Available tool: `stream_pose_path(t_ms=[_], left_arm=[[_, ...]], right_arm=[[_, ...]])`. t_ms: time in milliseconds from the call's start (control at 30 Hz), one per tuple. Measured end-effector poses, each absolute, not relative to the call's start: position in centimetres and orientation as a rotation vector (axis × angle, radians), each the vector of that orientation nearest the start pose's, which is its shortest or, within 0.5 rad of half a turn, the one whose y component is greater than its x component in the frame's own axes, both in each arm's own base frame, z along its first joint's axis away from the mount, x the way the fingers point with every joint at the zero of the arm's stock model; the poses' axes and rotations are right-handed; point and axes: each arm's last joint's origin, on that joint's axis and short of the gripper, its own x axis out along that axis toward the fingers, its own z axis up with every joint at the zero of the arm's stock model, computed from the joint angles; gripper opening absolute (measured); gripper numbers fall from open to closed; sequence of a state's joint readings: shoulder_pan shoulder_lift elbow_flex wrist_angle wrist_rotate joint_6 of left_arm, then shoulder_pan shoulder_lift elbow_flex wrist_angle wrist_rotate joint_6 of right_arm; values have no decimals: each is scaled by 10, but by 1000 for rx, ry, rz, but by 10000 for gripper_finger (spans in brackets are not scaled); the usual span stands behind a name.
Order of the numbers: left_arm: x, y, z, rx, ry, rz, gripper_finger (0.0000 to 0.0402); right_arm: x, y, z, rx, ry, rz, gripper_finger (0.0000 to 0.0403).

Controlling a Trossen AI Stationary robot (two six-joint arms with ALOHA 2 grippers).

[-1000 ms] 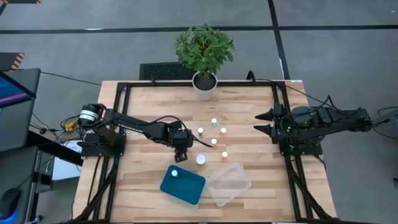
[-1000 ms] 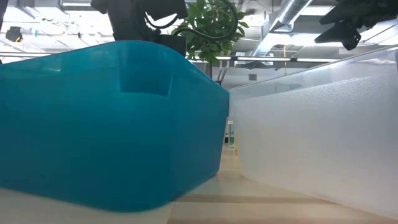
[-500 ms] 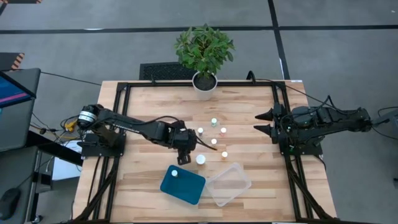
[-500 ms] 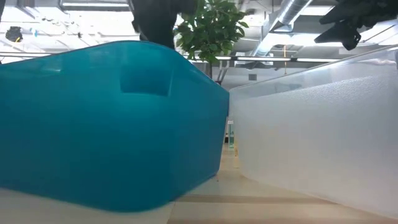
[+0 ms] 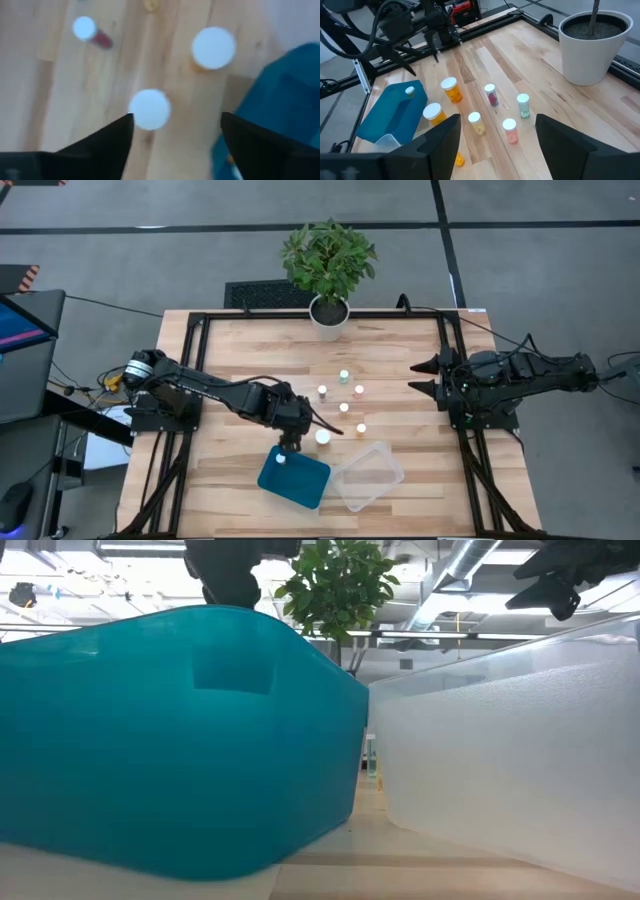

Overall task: Pick and place medicine bottles into bin by pill shape (circle, oval)
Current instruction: Put the large orange pill bottle into the blue bin

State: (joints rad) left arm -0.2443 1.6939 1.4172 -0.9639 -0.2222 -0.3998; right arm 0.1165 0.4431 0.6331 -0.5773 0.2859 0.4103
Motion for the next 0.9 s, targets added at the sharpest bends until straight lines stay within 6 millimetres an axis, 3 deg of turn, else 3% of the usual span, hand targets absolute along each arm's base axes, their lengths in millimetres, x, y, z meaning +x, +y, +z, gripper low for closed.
stream_pose_path(t_ms=[167, 367, 900], left_arm=[[324, -74, 251, -6, 1210, 204, 338], [325, -70, 230, 31, 1179, 206, 329], [328, -43, 202, -1, 1182, 141, 326]], right_arm=[[99, 3, 286, 327, 339, -242, 271], [99, 3, 286, 327, 339, -242, 271], [99, 3, 284, 322, 362, -247, 271]])
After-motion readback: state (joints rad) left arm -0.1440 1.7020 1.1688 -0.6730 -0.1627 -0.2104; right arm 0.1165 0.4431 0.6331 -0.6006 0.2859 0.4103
